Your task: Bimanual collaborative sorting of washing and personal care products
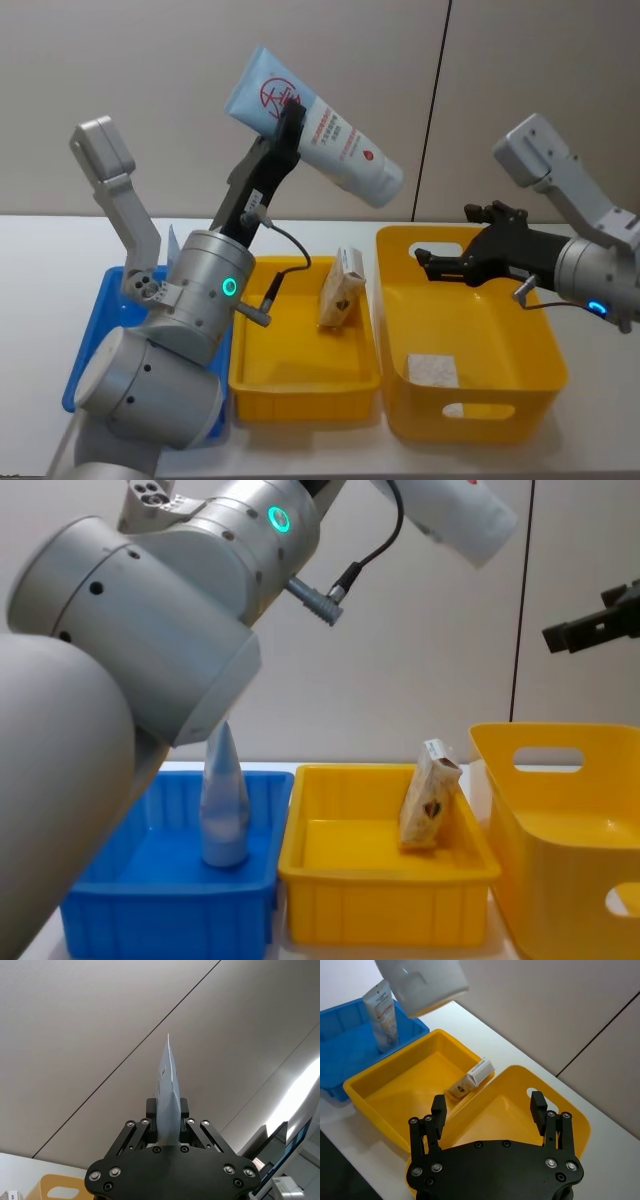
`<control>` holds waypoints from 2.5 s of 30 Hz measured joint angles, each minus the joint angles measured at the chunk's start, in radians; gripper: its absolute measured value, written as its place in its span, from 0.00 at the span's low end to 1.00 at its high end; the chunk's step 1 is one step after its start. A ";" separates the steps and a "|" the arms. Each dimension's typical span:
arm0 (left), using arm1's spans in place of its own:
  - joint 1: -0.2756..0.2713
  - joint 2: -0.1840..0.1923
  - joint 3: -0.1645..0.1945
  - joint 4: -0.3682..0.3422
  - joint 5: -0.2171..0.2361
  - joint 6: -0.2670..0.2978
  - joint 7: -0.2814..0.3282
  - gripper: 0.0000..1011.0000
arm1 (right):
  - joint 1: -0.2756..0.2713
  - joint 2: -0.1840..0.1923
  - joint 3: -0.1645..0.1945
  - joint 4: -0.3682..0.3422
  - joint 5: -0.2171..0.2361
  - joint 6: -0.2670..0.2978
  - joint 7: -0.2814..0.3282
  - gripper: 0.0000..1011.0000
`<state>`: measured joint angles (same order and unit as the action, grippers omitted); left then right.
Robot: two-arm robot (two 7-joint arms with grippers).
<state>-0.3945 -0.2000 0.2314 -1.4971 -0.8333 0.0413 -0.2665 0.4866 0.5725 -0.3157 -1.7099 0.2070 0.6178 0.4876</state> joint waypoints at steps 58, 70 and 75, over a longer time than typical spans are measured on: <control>-0.034 0.086 0.103 0.030 0.182 -0.095 0.121 0.21 | 0.216 -0.036 -0.161 0.096 0.024 -0.006 0.121 0.99; -0.026 0.097 0.107 0.008 0.196 -0.084 0.146 0.21 | 0.304 -0.062 -0.236 0.174 -0.015 -0.047 0.155 0.99; -0.021 0.098 0.107 -0.002 0.203 -0.079 0.156 0.21 | 0.349 -0.086 -0.269 0.221 -0.029 -0.067 0.170 0.99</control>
<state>-0.4157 -0.1021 0.3389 -1.4989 -0.6300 -0.0373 -0.1101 0.8356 0.4865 -0.5848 -1.4891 0.1777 0.5505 0.6573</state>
